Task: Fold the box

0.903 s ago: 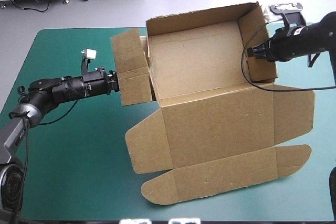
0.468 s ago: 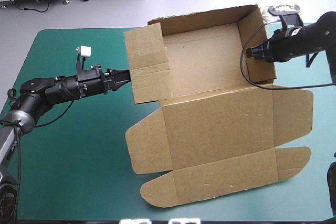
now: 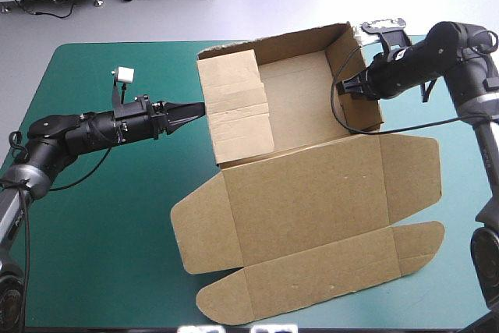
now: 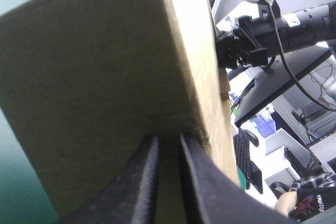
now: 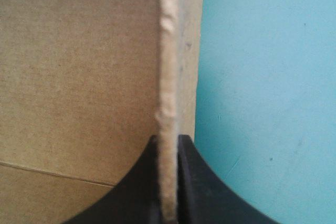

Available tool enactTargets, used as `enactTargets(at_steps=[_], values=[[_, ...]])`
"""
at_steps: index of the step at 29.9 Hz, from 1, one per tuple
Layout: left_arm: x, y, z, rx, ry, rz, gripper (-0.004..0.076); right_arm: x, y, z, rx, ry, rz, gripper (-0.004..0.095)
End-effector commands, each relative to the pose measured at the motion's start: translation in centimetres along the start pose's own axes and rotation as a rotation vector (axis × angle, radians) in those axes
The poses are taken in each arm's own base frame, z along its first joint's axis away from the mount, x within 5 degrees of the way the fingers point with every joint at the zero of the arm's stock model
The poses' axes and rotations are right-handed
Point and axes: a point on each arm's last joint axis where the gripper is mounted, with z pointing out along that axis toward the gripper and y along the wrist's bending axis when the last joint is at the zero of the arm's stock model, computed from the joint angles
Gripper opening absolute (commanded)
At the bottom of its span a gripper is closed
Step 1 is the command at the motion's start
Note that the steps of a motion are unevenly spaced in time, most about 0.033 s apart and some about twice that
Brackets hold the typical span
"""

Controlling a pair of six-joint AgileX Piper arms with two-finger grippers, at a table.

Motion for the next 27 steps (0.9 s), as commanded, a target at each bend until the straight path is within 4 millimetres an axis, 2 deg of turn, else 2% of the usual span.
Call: enactTargets(at_steps=[1,5,7,14,20,27], values=[[-0.5,-2.9,-0.4,0.127,0.004,0.045,0.0277,-0.9,1.1,-1.6,-0.023,-0.101,0.0,-0.0018],[-0.5,-2.8,-0.4,0.117,0.006,0.036,0.049,-0.9,1.0,-1.1,-0.026,-0.09,0.007,-0.0018],[-0.6,-2.6,-0.4,0.095,-0.007,0.009,0.0535,-1.0,1.1,-0.7,-0.029,-0.085,0.004,-0.0018],[-0.8,-2.3,-0.3,0.057,-0.027,-0.002,0.0536,-1.3,1.4,0.2,-0.006,-0.092,0.019,-0.0017],[-0.9,-1.0,-0.4,-0.079,-0.038,-0.036,0.0533,-1.5,2.6,0.8,0.051,-0.099,0.008,-0.0017],[-1.2,0.3,-0.6,-0.236,-0.071,-0.067,0.0439,-1.8,5.1,1.4,0.086,-0.139,-0.012,-0.0017]])
